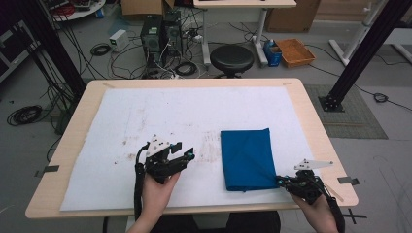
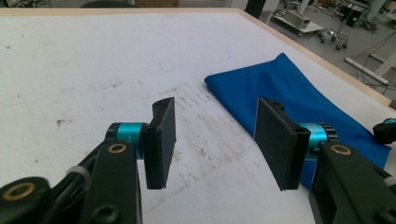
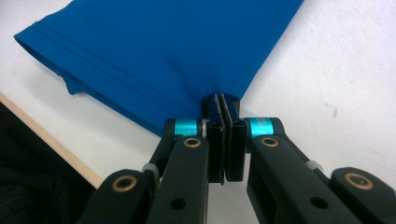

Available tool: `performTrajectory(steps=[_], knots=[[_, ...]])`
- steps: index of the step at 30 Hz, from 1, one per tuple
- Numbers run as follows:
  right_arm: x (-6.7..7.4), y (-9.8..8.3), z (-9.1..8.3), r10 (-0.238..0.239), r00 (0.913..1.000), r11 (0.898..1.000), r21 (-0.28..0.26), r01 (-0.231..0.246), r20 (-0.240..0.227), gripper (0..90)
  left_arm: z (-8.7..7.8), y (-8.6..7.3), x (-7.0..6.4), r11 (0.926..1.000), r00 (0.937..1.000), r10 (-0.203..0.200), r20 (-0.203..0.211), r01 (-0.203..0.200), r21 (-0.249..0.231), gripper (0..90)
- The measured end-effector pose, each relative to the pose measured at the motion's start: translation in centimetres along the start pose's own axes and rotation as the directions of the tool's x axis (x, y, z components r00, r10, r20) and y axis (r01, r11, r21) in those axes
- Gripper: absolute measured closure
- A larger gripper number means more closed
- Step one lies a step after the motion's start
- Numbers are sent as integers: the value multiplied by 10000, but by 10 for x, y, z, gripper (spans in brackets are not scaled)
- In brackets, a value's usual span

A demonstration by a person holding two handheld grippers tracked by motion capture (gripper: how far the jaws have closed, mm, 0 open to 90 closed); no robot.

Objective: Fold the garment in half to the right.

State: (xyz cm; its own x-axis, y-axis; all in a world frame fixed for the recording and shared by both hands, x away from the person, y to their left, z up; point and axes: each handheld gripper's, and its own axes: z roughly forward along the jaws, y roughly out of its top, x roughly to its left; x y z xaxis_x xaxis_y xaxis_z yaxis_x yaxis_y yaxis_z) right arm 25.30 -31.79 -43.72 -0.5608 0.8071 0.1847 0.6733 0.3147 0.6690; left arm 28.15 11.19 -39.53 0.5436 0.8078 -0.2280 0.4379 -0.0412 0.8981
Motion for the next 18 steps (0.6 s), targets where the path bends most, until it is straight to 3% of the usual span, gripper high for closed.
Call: performTrajectory(steps=[5,9,13,18], knots=[[-3,-3,-6,-13,9992,9998,-187,21,400,832,-1,2,2,10000,10000,44,32,-44,22,483],[-6,4,-14,-93,9992,9963,-845,127,399,678,-2,6,6,10000,9999,84,108,-84,-47,471],[-9,21,-23,-689,9972,9790,-1903,734,302,552,-6,12,18,9991,9990,384,220,-381,-166,424],[-19,51,-27,-753,9959,9562,-2796,863,499,450,-14,19,36,9960,9964,844,73,-841,-300,402]])
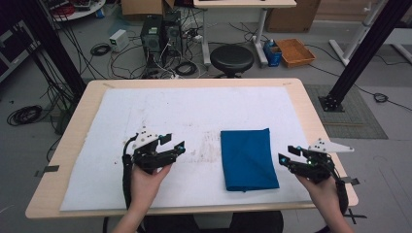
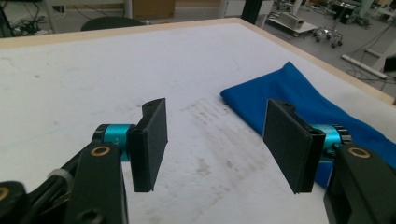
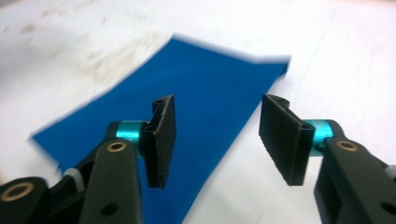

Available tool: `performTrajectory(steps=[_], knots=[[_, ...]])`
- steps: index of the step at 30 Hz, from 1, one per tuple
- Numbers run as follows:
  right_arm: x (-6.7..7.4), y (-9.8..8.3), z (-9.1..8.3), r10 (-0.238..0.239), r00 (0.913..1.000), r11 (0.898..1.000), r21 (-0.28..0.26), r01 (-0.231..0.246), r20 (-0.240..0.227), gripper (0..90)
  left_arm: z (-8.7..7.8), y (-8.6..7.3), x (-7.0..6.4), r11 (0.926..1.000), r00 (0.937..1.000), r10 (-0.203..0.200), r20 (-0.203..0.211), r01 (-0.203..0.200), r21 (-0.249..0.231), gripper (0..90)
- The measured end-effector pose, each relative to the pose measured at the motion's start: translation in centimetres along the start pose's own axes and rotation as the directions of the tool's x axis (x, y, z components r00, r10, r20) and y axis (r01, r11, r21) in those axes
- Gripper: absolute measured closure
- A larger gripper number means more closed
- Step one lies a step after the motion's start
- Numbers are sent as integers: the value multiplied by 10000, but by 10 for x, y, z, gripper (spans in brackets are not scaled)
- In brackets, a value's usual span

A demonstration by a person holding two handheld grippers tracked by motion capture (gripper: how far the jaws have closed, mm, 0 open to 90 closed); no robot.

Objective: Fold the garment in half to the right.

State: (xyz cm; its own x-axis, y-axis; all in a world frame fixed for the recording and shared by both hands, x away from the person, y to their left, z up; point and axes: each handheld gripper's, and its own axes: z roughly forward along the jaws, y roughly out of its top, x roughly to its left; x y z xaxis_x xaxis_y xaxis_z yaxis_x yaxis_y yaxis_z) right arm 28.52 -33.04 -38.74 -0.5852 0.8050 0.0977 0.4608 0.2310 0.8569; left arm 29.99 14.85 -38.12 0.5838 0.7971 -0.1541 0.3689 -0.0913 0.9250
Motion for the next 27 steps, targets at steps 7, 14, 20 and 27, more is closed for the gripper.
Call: performTrajectory(steps=[7,14,20,27], knots=[[-15,33,20,-15,10000,9973,-739,11,-57,418,-12,4,20,9933,9925,1138,-449,-1146,-173,390],[-16,22,35,-202,9998,9972,-713,206,60,415,-22,-1,38,9884,9866,1472,-711,-1493,-262,389],[-19,18,35,-247,9994,9965,-791,266,244,416,-25,-5,44,9880,9857,1484,-802,-1513,-310,390],[-21,16,37,-275,9992,9975,-641,294,302,416,-22,-9,47,9874,9854,1554,-698,-1572,-199,389]])
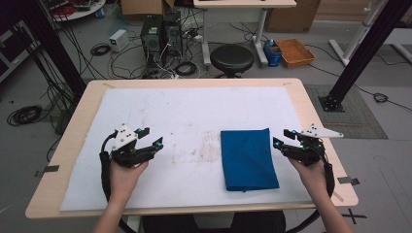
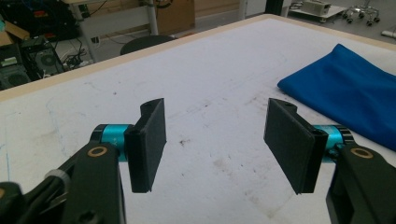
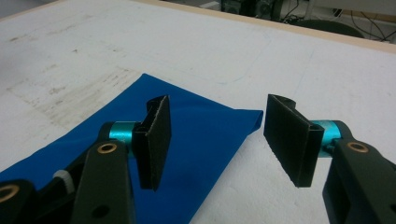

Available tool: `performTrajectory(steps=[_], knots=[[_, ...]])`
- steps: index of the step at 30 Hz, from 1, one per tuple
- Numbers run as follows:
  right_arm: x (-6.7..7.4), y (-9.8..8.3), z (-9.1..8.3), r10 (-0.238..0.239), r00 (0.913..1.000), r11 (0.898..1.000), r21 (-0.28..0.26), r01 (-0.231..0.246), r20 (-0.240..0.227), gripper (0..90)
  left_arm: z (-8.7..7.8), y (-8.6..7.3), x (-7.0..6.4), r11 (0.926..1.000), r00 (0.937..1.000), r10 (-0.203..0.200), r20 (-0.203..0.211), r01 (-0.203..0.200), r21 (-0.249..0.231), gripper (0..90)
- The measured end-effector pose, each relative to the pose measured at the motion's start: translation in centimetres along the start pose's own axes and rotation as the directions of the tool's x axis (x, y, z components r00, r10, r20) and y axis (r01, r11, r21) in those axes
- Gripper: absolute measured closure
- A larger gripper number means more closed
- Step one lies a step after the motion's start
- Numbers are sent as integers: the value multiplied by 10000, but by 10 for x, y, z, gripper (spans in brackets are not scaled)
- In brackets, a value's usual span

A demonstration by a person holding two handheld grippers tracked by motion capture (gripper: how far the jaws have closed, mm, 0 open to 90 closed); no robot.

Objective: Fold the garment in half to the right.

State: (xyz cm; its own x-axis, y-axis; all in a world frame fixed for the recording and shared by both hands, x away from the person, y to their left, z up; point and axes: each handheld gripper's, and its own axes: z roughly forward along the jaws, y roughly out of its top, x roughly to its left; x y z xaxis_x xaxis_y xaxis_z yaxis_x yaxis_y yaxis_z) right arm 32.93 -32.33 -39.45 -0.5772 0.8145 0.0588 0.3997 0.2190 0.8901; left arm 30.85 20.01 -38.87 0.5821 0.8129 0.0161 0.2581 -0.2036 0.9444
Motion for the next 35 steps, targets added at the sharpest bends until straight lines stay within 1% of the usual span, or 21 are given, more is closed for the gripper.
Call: performTrajectory(steps=[6,21,35], knots=[[-2,0,2,-31,10000,10000,59,31,22,417,-1,-1,1,10000,10000,-20,-34,20,-37,390],[-4,-2,4,-46,9999,9998,177,44,91,419,1,-2,-3,9999,10000,73,-1,-73,150,390],[-7,-3,3,-56,9998,9999,142,53,213,418,1,-3,-3,9996,9999,151,-16,-150,254,390]])
